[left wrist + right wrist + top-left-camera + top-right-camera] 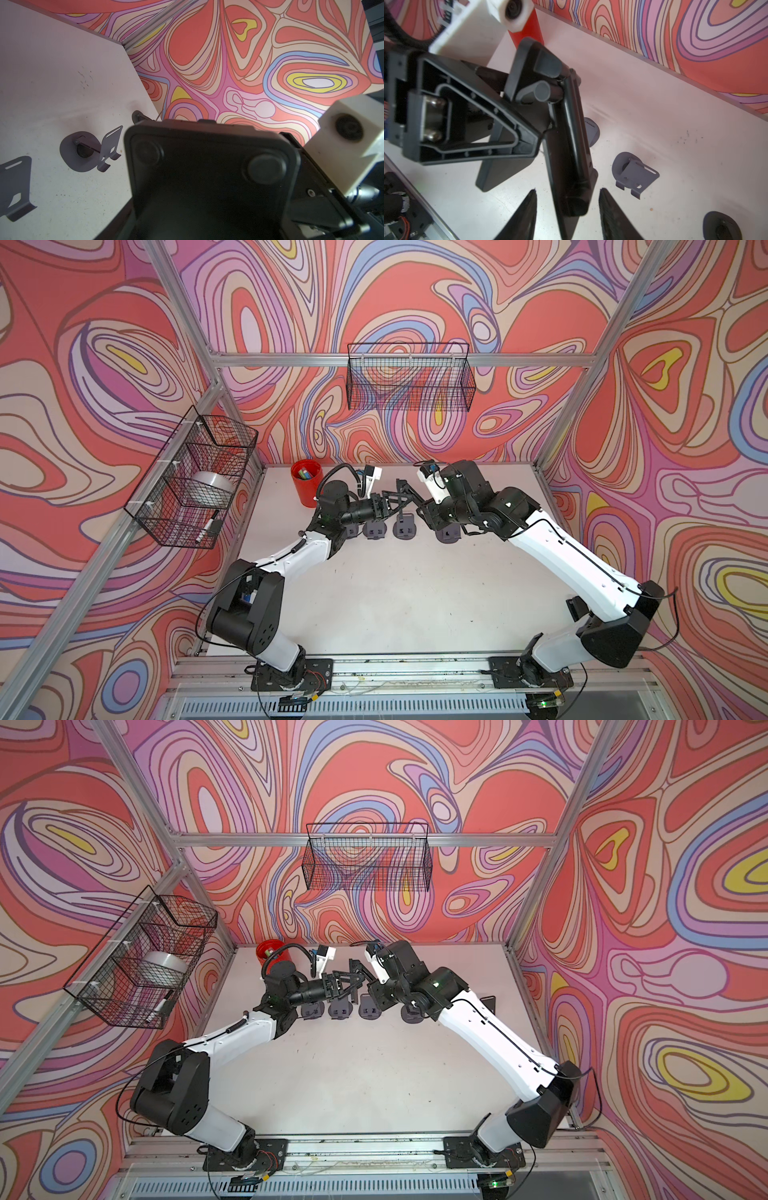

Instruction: Open the phone stand

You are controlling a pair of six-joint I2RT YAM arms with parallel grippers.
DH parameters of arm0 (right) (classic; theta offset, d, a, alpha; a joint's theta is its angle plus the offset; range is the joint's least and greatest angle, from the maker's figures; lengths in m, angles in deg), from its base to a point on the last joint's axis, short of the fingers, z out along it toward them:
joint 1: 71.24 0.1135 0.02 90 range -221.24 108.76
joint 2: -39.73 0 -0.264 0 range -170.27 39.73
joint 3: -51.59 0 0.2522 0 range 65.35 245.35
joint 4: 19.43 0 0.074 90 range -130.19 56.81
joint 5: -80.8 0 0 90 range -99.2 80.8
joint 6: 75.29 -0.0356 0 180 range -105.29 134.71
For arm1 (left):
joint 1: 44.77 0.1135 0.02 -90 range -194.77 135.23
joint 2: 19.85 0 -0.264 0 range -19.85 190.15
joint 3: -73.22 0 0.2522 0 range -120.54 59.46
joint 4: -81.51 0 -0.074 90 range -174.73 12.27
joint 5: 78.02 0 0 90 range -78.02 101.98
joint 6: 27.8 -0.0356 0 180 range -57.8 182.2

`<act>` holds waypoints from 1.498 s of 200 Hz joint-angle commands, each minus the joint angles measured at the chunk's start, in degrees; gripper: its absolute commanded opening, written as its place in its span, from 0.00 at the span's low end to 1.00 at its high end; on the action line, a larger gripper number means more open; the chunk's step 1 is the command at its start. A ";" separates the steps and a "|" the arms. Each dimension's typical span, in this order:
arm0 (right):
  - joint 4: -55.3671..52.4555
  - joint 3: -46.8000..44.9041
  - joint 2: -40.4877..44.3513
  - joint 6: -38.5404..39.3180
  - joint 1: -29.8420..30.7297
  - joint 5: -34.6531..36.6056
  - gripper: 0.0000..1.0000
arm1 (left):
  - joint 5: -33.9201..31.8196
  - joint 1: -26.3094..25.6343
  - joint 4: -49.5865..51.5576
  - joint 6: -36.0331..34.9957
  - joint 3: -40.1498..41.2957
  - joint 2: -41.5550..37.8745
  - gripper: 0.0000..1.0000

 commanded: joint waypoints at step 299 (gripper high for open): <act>-5.91 9.80 -7.97 5.78 2.95 12.01 0.00 | -7.47 -1.73 57.55 -30.03 -20.47 -5.50 0.44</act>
